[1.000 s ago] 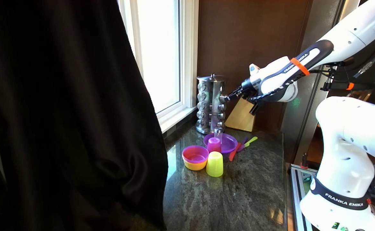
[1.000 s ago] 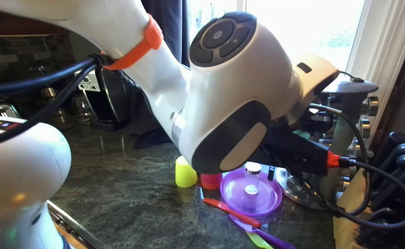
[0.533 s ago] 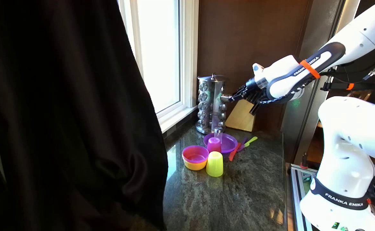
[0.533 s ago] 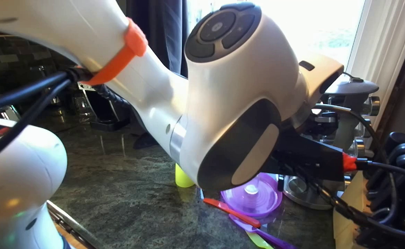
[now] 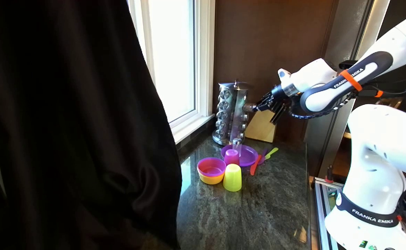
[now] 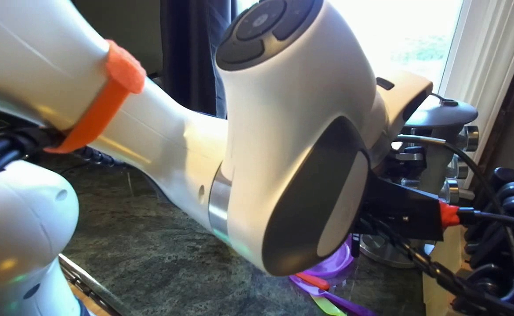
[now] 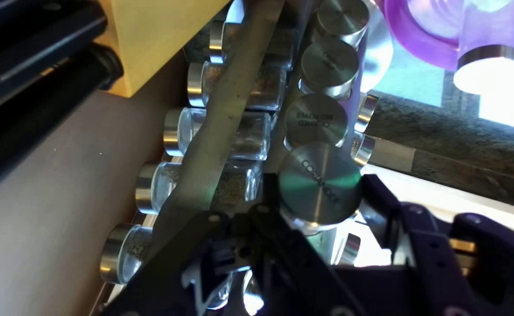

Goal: Pull out a bottle from the holder, and then place it next to the yellow cup

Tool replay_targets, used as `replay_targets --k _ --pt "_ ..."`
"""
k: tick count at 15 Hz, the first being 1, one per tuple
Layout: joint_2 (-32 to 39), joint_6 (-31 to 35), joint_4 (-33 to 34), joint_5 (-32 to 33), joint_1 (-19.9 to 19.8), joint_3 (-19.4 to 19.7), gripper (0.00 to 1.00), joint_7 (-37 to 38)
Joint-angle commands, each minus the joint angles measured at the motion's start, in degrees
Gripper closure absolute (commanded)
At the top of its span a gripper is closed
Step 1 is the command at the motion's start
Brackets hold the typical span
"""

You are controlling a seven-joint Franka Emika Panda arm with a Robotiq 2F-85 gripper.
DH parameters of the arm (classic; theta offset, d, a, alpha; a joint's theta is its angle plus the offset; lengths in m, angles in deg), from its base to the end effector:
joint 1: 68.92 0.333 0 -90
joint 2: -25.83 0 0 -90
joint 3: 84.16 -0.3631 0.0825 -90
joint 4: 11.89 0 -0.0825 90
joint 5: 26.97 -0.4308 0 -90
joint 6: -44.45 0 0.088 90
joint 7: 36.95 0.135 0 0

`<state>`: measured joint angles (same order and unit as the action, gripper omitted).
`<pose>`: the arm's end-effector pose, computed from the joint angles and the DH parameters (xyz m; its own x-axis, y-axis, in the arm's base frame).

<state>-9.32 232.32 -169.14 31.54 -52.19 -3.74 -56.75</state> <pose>0.2919 -0.3323 0.3485 0.6510 0.2278 0.7241 -0.0148 -0.9499 0.3122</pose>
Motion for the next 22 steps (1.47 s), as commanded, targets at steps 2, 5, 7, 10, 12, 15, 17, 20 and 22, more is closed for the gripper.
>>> replay_targets --k 2,5,7,10,12,15,17,20,22 --pt "-6.52 -1.09 0.0 11.28 -0.29 2.68 0.76 4.68" --pt "-8.32 -0.58 -0.1 15.79 2.42 6.26 0.76 2.33" --pt "-6.42 2.13 -0.44 16.45 0.4 6.05 0.76 0.63" --pt "-4.15 1.93 -0.12 16.99 0.0 7.04 0.76 0.37" --pt "-3.81 1.45 -0.12 17.33 -0.12 7.72 0.76 0.64" --pt "-4.41 -0.74 -0.13 19.24 -1.41 7.01 0.76 2.31" --pt "-4.81 -2.64 -0.17 21.34 -2.49 6.02 0.76 3.17" --pt "-6.07 -7.65 -0.16 24.2 -2.0 5.59 0.76 4.11" --pt "-6.68 -12.11 -0.19 24.58 -0.73 5.7 0.76 3.44"
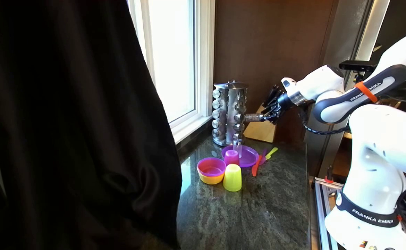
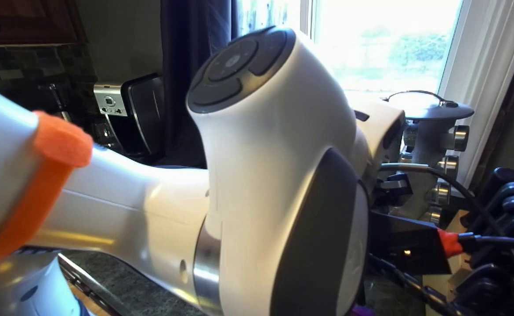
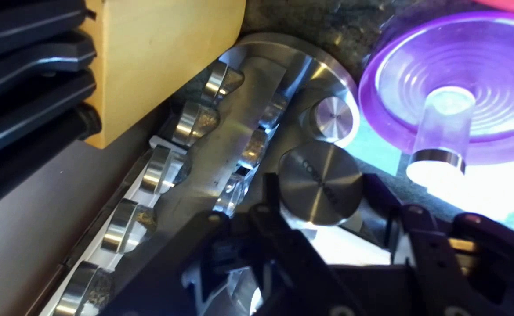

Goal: Pull out a bottle from the holder, and then place it next to the yellow cup

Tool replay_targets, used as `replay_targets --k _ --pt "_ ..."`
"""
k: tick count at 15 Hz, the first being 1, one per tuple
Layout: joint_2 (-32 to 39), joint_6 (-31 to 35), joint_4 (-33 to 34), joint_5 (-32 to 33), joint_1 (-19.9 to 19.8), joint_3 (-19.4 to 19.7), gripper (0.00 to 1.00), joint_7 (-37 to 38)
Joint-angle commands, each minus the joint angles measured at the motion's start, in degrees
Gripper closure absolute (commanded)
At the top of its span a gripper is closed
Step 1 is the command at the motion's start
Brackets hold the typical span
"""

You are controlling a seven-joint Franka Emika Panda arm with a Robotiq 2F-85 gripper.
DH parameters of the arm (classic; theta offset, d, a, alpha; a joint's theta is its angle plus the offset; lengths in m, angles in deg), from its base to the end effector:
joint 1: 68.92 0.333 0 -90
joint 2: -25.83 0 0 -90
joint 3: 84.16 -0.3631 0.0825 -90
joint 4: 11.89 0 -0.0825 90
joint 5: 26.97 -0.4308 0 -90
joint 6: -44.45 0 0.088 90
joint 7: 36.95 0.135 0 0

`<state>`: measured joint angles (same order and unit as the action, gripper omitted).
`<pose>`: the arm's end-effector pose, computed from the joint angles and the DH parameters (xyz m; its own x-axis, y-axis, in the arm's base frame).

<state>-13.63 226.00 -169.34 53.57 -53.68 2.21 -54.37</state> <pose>0.2594 -0.3254 0.3135 0.6948 0.3968 0.5998 0.1452 -0.8942 0.4234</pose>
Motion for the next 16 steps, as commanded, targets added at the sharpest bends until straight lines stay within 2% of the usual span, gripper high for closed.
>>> replay_targets --k 1,7,12,16 --pt "-2.86 -8.3 -0.03 2.02 1.56 -0.16 0.76 0.19" --pt "-4.89 -19.23 -0.04 -1.72 2.14 -1.71 0.76 -6.03" --pt "-6.43 -25.69 -0.02 -4.68 1.39 -4.12 0.76 -10.72" --pt "-9.87 -34.4 -0.02 -11.6 1.73 -7.03 0.76 -18.6"
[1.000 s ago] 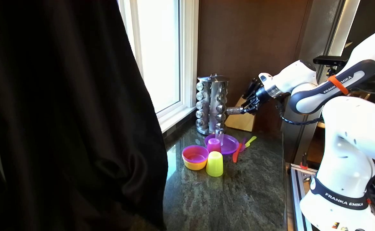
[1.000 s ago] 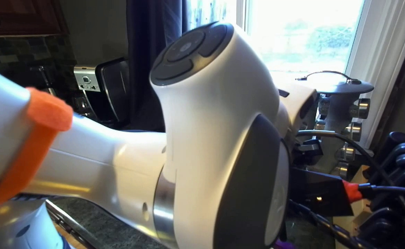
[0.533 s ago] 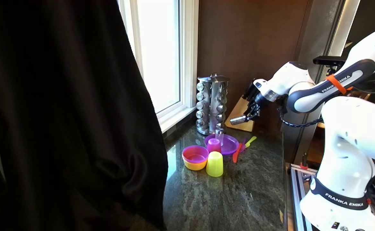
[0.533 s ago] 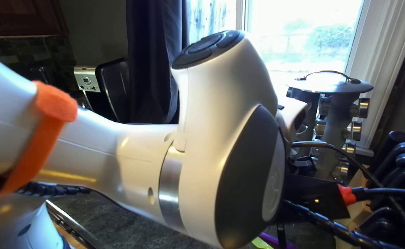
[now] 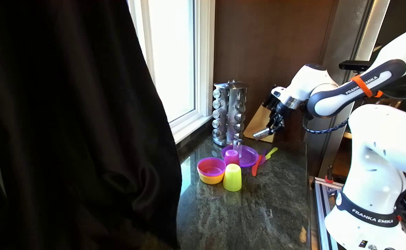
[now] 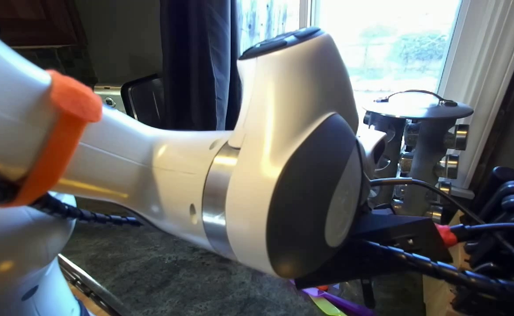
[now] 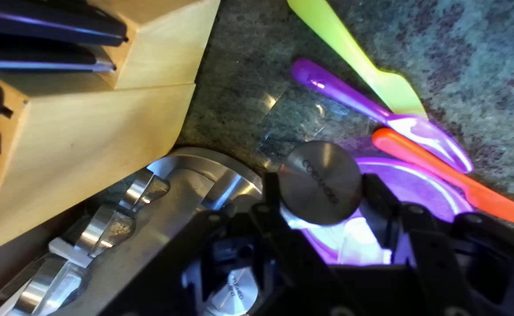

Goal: Pull out a bottle from the holder, and then place it next to the yellow cup

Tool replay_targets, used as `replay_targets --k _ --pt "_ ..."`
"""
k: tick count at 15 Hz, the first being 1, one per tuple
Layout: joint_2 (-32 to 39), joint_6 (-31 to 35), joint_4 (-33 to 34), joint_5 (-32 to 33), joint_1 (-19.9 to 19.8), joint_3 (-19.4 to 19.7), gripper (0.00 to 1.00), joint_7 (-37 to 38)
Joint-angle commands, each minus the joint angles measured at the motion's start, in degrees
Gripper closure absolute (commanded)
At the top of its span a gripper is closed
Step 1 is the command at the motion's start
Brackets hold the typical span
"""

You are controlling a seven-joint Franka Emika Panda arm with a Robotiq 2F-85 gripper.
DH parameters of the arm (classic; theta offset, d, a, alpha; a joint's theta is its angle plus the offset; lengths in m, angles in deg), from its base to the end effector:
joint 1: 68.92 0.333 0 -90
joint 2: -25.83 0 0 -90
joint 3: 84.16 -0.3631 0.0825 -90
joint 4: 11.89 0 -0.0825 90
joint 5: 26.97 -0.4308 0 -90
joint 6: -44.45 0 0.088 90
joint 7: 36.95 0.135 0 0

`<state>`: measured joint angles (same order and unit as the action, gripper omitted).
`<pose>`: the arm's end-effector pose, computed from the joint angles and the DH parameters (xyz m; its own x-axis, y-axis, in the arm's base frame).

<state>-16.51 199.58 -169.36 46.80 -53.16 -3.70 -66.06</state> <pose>0.2613 -0.3229 0.2819 0.8367 0.4788 0.2658 0.3745 -0.8544 0.3601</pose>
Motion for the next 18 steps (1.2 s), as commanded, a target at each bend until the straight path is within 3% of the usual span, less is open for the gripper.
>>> replay_targets --k 1,3,8,16,17,18 --pt "-7.58 -10.11 0.0 -6.45 1.05 -2.15 0.76 -8.79" --pt "-8.18 -13.33 -0.02 -8.08 0.52 -4.31 0.76 -11.35" --pt "-7.91 -15.17 -0.14 -5.36 0.51 -8.11 0.76 -12.03" --pt "-6.91 -15.6 -1.2 -1.11 2.35 -8.02 0.76 -15.78" --pt "-3.97 -11.89 -1.45 -1.78 -1.47 -9.65 0.51 -14.76" --pt "-3.97 -12.15 -1.61 -1.78 -1.46 -9.63 0.51 -15.21"
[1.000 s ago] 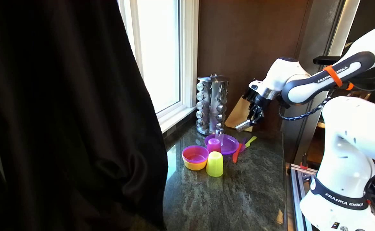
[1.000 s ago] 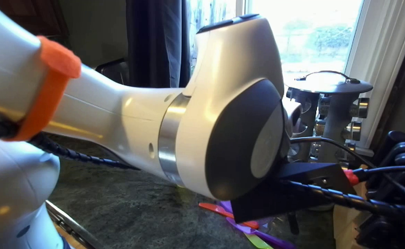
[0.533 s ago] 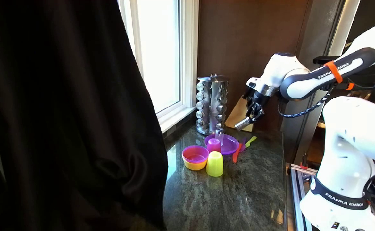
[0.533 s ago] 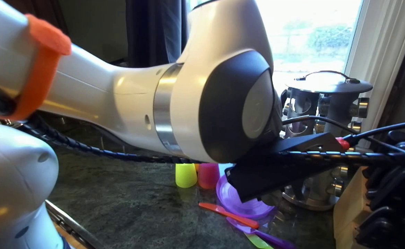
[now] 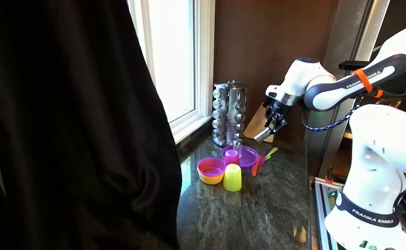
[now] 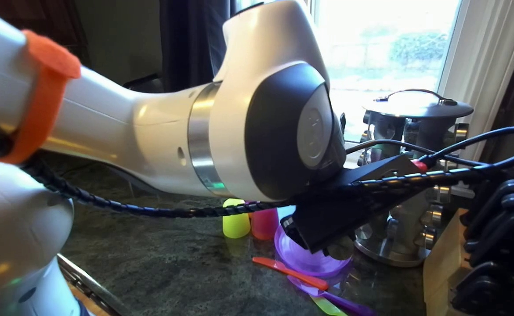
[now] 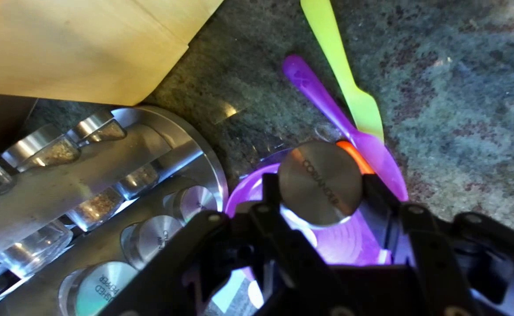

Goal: Pull out a bottle from the holder, and then place it next to the yellow cup

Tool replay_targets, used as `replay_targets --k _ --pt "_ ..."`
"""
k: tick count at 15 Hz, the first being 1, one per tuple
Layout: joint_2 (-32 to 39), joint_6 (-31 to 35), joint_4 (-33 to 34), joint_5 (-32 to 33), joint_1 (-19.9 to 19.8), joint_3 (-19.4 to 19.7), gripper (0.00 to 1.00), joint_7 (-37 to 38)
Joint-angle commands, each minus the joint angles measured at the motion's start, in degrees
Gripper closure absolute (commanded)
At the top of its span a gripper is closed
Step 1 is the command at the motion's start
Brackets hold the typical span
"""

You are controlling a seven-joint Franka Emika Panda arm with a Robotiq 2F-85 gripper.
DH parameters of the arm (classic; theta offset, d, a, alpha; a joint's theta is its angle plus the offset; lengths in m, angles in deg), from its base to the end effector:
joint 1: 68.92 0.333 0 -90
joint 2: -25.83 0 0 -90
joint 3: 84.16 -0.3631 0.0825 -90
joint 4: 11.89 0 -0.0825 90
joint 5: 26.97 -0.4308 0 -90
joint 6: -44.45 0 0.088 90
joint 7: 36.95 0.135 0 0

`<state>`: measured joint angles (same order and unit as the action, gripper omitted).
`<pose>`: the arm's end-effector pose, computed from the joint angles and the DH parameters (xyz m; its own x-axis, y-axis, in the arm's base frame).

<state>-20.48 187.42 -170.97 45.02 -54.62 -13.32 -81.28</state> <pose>0.2737 -0.2921 0.3017 0.6857 0.7263 0.0485 0.6615 -0.6496 0.3748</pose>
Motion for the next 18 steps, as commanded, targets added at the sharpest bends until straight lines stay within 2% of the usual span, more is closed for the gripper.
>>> replay_targets --k 1,4,5,9,13,18 --pt "0.0 -0.26 -0.03 0.0 0.02 0.0 0.51 -0.19" --pt "0.0 -0.34 -0.03 0.0 0.03 0.02 0.51 -0.62" --pt "0.0 -0.34 -0.03 0.0 0.04 0.03 0.76 -0.64" --pt "0.86 -1.93 0.09 2.68 0.3 -2.47 0.76 -3.55" --pt "2.33 -5.76 -0.18 3.19 2.73 -3.59 0.76 -8.73" --pt "4.53 -7.46 -0.65 7.95 5.52 -4.95 0.76 -10.25"
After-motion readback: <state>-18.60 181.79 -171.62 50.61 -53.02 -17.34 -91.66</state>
